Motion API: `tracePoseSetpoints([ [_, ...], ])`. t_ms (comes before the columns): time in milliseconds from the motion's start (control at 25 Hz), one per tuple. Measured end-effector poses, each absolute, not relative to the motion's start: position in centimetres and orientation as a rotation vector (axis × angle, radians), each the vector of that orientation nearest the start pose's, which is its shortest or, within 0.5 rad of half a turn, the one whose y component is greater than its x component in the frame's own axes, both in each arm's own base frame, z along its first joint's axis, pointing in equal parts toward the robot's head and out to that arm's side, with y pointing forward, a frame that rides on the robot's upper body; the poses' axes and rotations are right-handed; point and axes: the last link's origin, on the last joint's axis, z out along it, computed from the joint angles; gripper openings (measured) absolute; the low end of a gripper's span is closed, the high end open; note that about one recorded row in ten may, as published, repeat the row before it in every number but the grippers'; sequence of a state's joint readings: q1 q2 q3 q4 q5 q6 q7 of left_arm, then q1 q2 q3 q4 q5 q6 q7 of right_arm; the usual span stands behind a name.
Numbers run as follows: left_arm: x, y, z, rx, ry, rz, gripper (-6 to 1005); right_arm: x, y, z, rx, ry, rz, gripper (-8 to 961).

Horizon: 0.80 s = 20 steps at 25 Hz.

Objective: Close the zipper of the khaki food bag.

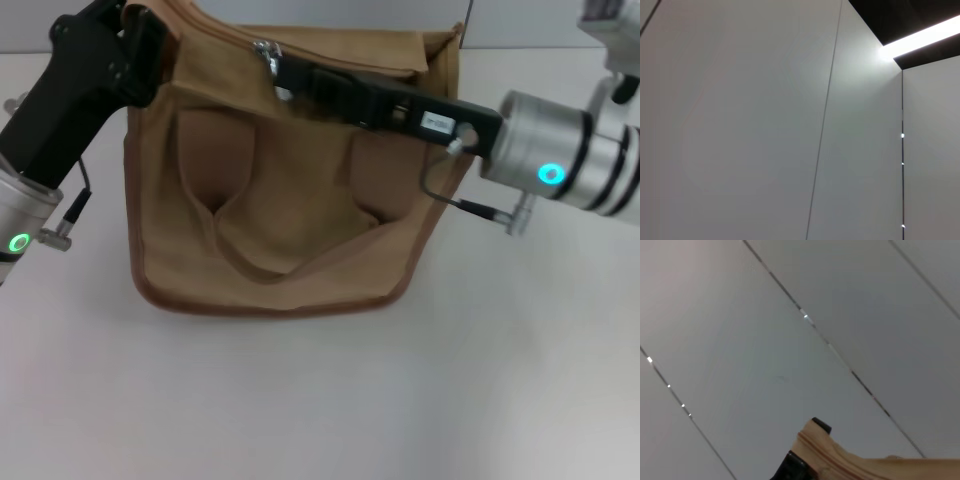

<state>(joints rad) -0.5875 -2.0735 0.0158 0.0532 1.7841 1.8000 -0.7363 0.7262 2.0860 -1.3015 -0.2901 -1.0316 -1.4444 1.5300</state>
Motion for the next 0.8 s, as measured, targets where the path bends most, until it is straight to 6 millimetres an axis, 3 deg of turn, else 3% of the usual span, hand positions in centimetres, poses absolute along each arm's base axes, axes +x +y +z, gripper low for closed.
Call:
tracePoseSetpoints([
  [400,-24.1,31.7,1.6,-1.884,-0.334,-1.509,43,21.4,33.5,-3.7,-2.372,1.186,1.445,-2],
  [640,-24.2,31.7,1.7,-1.883,-0.336,-1.507,44,23.3,32.6,-2.6,-2.313,1.188,1.442,-2],
  [800,-24.3,31.6,1.7,-1.880,-0.340,-1.502,44,24.0,31.8,-1.2,-2.269,1.089,1.500,-3],
])
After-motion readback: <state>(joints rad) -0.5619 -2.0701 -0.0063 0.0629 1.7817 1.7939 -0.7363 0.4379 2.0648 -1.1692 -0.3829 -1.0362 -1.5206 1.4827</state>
